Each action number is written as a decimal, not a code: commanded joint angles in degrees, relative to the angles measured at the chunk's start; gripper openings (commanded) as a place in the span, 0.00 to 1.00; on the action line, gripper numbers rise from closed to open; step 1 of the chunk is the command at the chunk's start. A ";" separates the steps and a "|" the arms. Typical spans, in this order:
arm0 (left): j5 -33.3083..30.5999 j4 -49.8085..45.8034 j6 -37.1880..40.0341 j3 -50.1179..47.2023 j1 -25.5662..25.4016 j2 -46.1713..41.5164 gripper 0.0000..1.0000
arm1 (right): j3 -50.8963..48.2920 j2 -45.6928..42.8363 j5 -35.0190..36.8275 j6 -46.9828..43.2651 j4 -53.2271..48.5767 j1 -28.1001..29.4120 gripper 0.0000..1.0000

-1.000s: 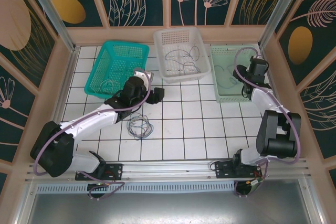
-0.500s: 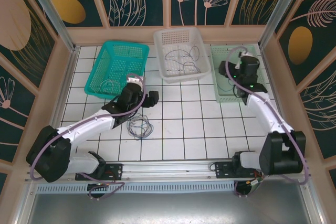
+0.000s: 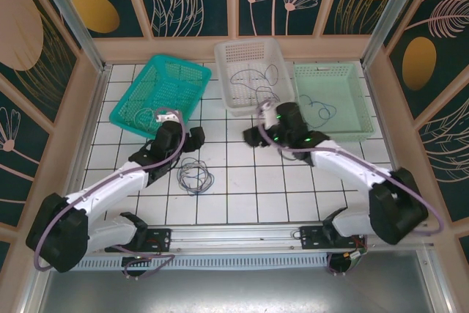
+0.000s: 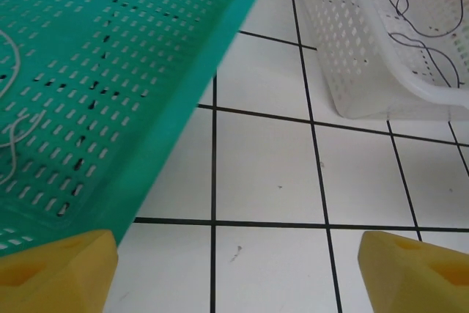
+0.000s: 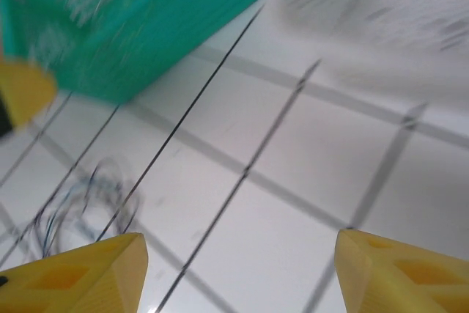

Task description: Untangle the cables

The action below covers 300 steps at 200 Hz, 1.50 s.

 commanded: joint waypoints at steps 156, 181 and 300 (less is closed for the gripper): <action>1.17 -14.00 -4.92 0.83 -0.38 -9.44 0.81 | 8.84 19.75 -1.05 1.47 -1.34 15.42 0.59; -0.35 -19.11 -11.17 -2.42 -0.44 -13.55 0.78 | 9.09 21.07 -0.67 1.65 -0.48 16.39 0.59; 4.60 -11.82 -21.46 -17.22 -1.61 -17.45 0.71 | 17.19 31.02 7.37 0.10 -3.59 22.64 0.59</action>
